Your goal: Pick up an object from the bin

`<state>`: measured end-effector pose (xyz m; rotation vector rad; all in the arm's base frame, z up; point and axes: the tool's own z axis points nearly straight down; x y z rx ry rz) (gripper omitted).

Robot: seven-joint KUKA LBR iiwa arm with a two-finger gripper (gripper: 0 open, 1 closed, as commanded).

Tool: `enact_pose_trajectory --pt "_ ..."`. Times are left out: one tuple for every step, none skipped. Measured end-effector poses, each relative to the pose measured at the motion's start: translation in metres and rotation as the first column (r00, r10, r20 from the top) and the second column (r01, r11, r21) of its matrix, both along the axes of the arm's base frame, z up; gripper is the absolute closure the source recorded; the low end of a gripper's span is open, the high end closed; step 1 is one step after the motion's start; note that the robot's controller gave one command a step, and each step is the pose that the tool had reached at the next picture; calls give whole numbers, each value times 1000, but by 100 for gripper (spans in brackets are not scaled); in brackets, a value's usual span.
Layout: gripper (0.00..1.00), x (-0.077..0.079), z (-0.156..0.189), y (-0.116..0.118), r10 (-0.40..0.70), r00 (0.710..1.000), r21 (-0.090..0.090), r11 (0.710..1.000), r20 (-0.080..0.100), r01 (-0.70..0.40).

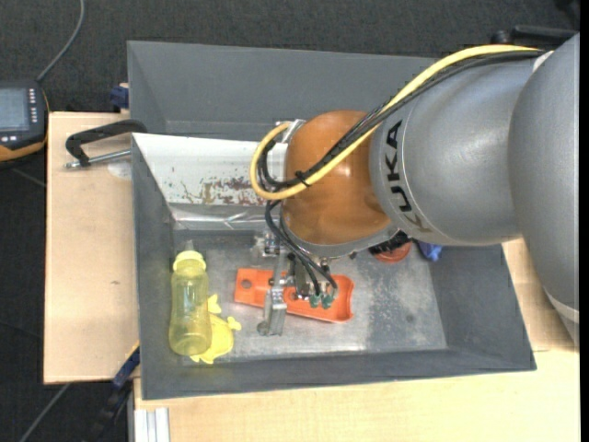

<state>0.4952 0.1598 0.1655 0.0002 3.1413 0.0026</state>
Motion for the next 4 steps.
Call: enact_pose_trajectory --pt "0 0 0 0 0 1000 0 1000 0 0" --pt "100 17 -85 -72 -77 997 1 997 0 77" --pt "100 17 -85 -72 -77 997 1 997 0 77" --pt "100 15 54 -63 -65 998 3 998 5 65"
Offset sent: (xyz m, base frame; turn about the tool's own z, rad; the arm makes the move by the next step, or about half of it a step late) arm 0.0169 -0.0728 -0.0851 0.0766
